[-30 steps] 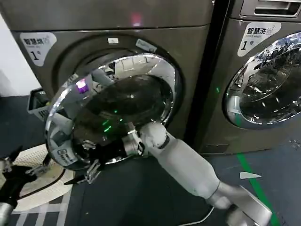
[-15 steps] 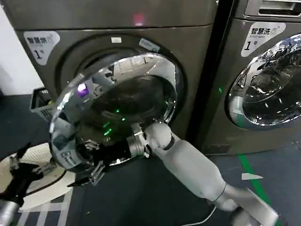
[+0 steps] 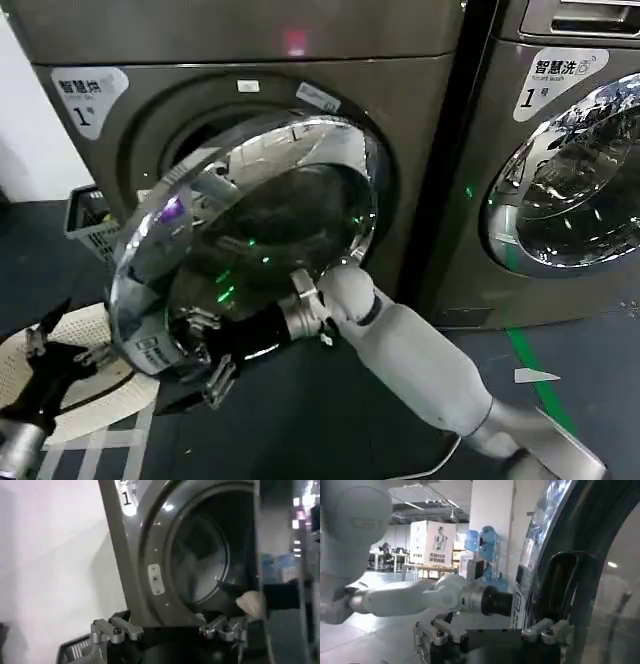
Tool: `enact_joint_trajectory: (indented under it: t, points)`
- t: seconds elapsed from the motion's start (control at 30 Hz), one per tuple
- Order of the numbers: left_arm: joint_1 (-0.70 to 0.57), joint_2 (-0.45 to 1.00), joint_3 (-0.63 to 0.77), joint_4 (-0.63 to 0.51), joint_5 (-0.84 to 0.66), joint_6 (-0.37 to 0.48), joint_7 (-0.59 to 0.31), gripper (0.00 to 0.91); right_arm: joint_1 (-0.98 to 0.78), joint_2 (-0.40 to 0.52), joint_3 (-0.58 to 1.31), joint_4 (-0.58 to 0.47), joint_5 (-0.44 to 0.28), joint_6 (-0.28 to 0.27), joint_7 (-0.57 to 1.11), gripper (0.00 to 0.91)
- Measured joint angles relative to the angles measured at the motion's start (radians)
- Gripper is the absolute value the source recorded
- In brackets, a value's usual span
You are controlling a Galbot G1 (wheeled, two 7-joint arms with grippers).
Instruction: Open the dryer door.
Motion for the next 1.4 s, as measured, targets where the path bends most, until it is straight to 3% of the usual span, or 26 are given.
enact_joint_trajectory:
  t: [0.67,1.03,1.4]
  points:
    - [-0.057,0.067,0.105,0.01,-0.027,-0.02,-0.002,0.907,-0.103,-0.112,0.139,0.048,0.006,0.02,-0.04,0.907]
    - [-0.097,0.13,0.21,0.034,-0.026,-0.032,0.017,0.907,-0.205,-0.176,0.325,0.054,-0.001,0.037,-0.078,0.907]
    - [-0.141,0.177,0.312,0.055,-0.036,-0.042,0.074,0.907,-0.328,-0.207,0.541,0.022,-0.056,0.071,-0.086,0.907]
